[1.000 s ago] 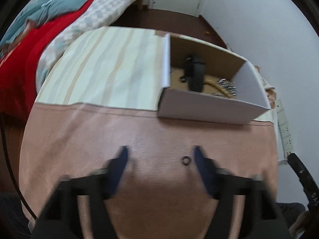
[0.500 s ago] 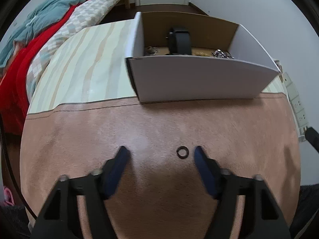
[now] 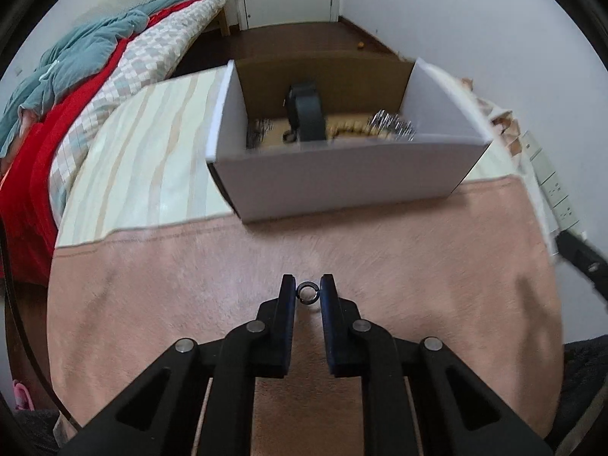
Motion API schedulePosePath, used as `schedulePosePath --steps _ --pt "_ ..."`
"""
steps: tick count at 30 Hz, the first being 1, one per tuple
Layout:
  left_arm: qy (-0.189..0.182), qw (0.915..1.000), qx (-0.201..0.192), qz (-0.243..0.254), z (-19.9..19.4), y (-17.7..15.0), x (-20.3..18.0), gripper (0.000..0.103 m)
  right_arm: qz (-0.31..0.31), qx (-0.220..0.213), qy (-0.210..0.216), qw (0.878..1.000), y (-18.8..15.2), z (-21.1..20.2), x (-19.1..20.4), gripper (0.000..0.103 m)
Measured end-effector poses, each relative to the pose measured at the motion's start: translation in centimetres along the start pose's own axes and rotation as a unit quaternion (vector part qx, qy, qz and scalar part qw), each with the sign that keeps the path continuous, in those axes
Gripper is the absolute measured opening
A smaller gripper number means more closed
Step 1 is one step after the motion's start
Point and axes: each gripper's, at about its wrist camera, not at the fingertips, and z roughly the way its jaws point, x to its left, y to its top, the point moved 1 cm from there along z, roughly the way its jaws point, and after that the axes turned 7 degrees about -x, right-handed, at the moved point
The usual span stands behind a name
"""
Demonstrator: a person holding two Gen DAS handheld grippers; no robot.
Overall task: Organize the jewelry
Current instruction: 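Carry both studs over the white box and open both grippers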
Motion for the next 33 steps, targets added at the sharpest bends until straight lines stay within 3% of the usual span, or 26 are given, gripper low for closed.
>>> schedulePosePath --steps 7,13,25,27,28,29,30,31,32,33 --pt "-0.053 0.9973 -0.038 -0.035 -3.6 6.3 0.9 0.01 -0.003 -0.008 0.044 0.999 3.5 0.0 2.3 0.003" --pt "-0.106 0.9924 -0.018 -0.06 -2.0 11.7 2.2 0.01 -0.012 0.0 0.105 0.994 8.7 2.8 5.5 0.003" --pt "-0.12 0.9897 0.021 -0.075 2.1 18.3 3.0 0.012 -0.012 0.09 0.147 0.985 13.0 10.9 7.1 0.003" --pt "-0.112 0.9907 0.012 -0.077 1.7 18.8 3.3 0.02 0.008 0.113 0.152 0.982 13.2 11.9 6.6 0.004" --pt "-0.105 0.9915 0.008 -0.076 1.6 19.1 3.4 0.039 0.013 0.118 0.15 0.981 13.3 12.1 6.4 0.004" --pt "-0.097 0.9924 0.0 -0.076 1.3 19.2 3.6 0.067 0.017 0.118 0.148 0.982 13.3 12.1 6.1 0.01" --pt "-0.088 0.9931 -0.008 -0.077 1.0 19.2 3.9 0.078 0.02 0.117 0.149 0.982 13.3 12.0 5.9 0.016" --pt "-0.078 0.9936 -0.017 -0.08 0.6 19.1 4.2 0.083 0.026 0.114 0.149 0.982 13.4 11.7 5.5 0.03" --pt "-0.072 0.9937 -0.024 -0.082 0.2 18.9 4.6 0.083 0.028 0.113 0.148 0.982 13.4 11.6 5.4 0.038" --pt "-0.066 0.994 -0.026 -0.083 0.1 18.8 4.8 0.083 0.031 0.111 0.15 0.982 13.4 11.3 5.1 0.038"
